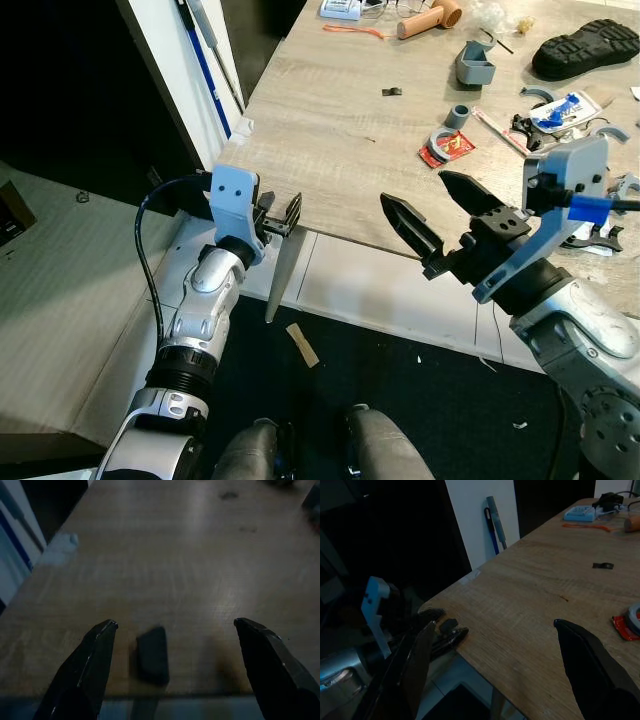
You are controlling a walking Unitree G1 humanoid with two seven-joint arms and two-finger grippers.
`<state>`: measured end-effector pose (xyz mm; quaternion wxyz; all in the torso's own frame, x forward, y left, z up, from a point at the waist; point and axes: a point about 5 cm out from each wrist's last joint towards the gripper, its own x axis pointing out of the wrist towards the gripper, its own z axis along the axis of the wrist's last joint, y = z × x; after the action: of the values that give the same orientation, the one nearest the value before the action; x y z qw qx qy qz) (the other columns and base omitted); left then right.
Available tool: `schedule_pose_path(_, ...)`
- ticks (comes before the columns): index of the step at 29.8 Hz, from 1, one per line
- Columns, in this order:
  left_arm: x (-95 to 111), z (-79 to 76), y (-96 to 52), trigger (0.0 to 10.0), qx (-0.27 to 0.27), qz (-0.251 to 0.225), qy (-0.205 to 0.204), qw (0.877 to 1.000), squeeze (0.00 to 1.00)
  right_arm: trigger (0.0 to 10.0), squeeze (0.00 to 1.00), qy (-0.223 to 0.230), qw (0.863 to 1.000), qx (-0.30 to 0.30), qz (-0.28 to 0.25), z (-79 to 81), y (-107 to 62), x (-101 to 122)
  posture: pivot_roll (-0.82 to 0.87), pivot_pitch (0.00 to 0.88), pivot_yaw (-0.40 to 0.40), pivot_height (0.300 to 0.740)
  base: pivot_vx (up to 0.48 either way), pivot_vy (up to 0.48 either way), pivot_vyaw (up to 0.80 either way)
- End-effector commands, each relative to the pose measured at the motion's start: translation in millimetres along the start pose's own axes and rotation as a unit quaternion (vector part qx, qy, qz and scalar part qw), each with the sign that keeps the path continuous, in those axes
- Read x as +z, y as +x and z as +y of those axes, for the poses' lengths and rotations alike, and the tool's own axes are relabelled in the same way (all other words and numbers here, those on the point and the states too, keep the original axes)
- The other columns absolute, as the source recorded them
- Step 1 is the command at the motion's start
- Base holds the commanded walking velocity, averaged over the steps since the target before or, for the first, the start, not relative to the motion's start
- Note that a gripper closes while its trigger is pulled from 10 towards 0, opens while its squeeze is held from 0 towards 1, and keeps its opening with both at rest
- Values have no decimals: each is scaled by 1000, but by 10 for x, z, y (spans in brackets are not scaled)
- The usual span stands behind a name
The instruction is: Picking trash to rubbish bin
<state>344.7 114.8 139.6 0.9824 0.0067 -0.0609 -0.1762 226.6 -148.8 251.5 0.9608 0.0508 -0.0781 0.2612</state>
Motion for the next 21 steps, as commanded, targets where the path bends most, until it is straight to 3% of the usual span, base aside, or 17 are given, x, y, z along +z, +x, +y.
schedule_pose_path(1, -145, 69, -61, 10000, 18, 32, 17, 999, 0, 10000, 0, -8, 1000, 4, -9, 30, -34, 65, -246, 264, 92, 740, 0, 0, 0)
schedule_pose_path(6, -207, 103, -62, 10000, 34, 50, 21, 998, 0, 10000, 0, -9, 1000, 3, -9, 25, -32, 73, -250, 264, 92, 740, 0, 0, 0)
schedule_pose_path(15, -291, 185, -21, 10000, 71, 78, -44, 993, 0, 10000, 0, -9, 1000, -1, -11, 18, -21, 101, -261, 261, 92, 740, 0, 0, 0)
schedule_pose_path(19, -325, 162, -8, 10000, 58, 91, -56, 993, 0, 10000, 0, -10, 1000, -3, -13, 8, -12, 117, -263, 259, 91, 740, 0, 0, 0)
schedule_pose_path(20, -327, 159, -6, 5882, 57, 92, -56, 993, 0, 10000, 0, -10, 1000, -3, -13, 6, -10, 119, -263, 259, 91, 740, 0, 0, 0)
schedule_pose_path(21, -339, 115, -18, 0, 39, 90, -49, 994, 0, 10000, 0, -11, 1000, -4, -14, 2, -8, 124, -263, 259, 90, 740, 0, 0, 0)
